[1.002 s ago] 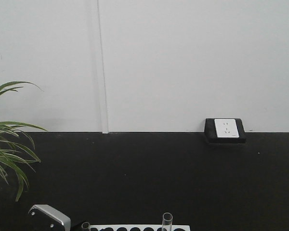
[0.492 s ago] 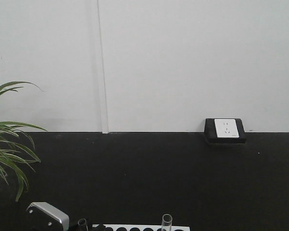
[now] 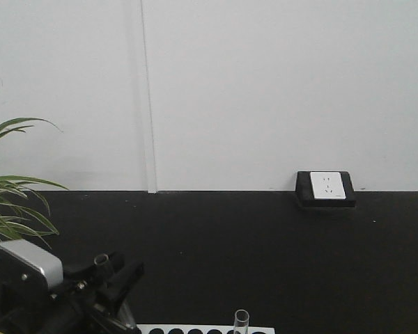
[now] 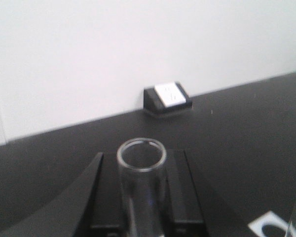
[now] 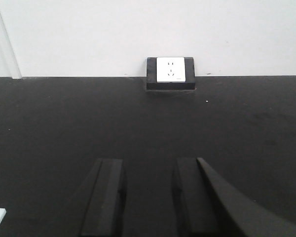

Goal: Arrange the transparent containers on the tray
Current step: 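Reach the right gripper to the other clear tube and grasp it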

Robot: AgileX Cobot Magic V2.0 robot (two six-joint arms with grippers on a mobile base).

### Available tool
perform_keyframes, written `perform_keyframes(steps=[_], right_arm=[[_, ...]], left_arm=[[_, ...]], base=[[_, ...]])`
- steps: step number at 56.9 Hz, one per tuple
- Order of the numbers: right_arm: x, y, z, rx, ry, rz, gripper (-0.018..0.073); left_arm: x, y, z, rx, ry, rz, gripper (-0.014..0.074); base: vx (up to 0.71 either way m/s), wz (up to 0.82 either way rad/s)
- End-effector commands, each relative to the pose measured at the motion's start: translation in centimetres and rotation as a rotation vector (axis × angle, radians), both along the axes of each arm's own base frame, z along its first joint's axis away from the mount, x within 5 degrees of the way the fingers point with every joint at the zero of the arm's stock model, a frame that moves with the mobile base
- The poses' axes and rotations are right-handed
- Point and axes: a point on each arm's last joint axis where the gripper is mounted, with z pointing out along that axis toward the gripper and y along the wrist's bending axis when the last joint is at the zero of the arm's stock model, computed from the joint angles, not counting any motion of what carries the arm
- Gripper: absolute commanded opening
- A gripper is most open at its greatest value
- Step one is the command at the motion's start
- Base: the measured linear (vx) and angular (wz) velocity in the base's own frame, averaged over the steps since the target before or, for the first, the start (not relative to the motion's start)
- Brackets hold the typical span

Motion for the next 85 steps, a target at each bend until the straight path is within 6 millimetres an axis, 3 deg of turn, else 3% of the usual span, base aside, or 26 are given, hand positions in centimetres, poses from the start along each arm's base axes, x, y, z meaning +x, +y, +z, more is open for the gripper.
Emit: perform_keyframes(steps=[1, 13, 31, 49, 65, 85], right_arm=[[0.3, 0.1, 1.9, -0.004, -0.122, 0.010, 0.0334], [1.1, 0.9, 0.9, 0.032, -0.041, 0.059, 0.0334], [5.1, 9.1, -1.7, 0.008, -0.057, 0.451, 0.0334], [5.7, 14.4, -4.2, 0.059, -0.036, 0.618, 0.0334], [3.7, 14.3, -7.5, 0.091, -0.067, 0.657, 0.0335], [5.2, 15.5, -9.4, 0.073, -0.071, 0.655, 0.0461]], left_arm=[[-0.5, 0.2, 4.4, -0.062, -0.131, 0.002, 0.0103], [-1.6, 0.8, 6.6, 0.021, -0.105, 0.007, 0.0103], [-2.0, 1.0, 7.0, 0.020, -0.107, 0.007, 0.0103], [-2.0, 1.0, 7.0, 0.020, -0.107, 0.007, 0.0103], [-2.0, 1.0, 7.0, 0.019, -0.106, 0.007, 0.0103], [-2.0, 1.0, 7.0, 0.019, -0.106, 0.007, 0.0103]], base=[[0.00, 0.00], [0.00, 0.00], [0.00, 0.00], [0.00, 0.00], [0.00, 0.00], [0.00, 0.00]])
